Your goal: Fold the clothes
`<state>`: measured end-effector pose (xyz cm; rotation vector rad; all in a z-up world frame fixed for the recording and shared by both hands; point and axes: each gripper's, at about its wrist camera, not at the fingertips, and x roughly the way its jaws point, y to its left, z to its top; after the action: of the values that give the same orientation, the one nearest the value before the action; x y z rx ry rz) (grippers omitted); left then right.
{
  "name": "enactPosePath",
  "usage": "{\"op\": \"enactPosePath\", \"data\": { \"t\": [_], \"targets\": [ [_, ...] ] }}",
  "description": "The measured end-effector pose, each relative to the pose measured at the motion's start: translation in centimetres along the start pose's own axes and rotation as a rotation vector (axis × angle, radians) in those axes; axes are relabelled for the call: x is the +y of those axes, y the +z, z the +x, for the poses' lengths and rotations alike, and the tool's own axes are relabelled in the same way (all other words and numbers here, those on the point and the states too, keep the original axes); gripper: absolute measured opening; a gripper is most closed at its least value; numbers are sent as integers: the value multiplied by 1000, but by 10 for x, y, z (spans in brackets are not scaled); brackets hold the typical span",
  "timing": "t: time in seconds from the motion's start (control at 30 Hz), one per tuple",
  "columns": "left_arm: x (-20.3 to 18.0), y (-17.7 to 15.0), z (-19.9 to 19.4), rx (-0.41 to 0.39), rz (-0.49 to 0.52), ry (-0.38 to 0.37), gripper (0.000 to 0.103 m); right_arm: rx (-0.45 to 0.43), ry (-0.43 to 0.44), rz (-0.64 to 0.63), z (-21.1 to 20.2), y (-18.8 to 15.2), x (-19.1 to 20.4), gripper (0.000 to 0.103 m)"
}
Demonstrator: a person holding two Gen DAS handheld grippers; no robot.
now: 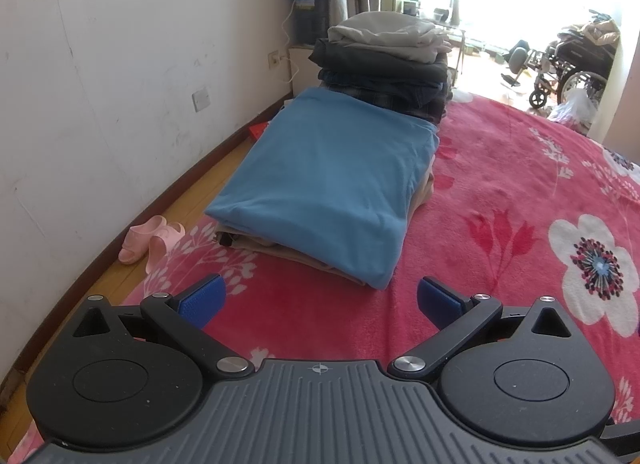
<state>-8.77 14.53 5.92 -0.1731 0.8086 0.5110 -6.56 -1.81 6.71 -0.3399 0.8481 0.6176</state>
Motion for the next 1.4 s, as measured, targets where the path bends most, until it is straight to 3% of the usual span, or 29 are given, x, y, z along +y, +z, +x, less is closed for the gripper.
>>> {"op": "enactPosePath", "data": {
  "t": [1.4],
  "targets": [
    [0,-1,1,12,-5,-8,103,10,-2,-4,1,-2,4,103]
  ]
}}
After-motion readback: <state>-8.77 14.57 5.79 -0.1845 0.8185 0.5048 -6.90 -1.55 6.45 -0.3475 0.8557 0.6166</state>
